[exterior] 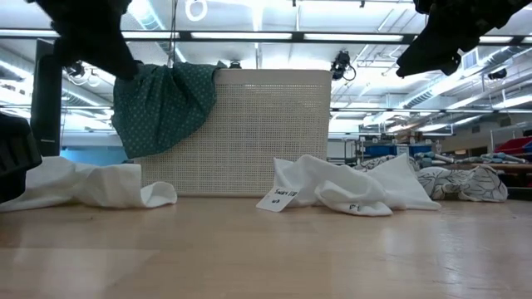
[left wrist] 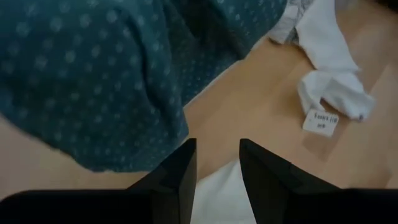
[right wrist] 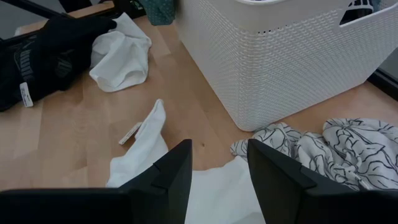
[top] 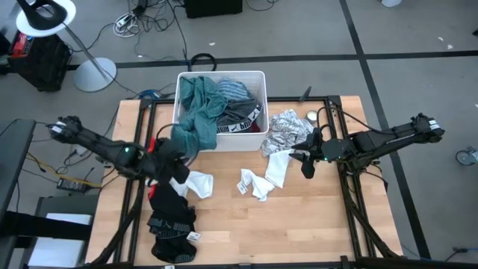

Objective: Sort clothes
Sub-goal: Put the green patterned long sleeve shirt into the white laundry bin

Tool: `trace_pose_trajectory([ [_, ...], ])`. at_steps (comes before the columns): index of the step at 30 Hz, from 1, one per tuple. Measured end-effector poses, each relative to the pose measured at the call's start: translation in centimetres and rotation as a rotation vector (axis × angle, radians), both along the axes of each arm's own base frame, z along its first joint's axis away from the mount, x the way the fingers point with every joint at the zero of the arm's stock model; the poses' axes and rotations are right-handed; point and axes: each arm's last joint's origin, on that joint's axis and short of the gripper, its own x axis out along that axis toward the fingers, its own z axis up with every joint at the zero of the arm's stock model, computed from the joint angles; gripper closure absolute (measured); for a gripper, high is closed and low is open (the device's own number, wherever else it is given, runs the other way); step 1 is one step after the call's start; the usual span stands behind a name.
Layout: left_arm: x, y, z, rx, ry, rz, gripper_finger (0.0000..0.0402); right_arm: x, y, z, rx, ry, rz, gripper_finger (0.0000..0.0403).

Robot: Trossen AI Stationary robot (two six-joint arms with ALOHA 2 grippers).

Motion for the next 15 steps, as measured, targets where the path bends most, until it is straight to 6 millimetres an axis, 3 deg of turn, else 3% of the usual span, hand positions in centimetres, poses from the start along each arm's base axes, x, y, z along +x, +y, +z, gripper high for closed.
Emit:
trace_pose_trajectory([
  [5, -0.7, -0.6, -2.1, -0.007, -0.031, 0.075, 0.0275, 0.0, 0.0, 0.0, 0.000, 0.000, 0.000, 0.0247],
  [15, -1.7, -0.3, -5.8, -0.045, 0.068, 0.114, 0.0275, 0.0, 0.0, 0.0, 0.001, -0.001, 0.000, 0.0247],
])
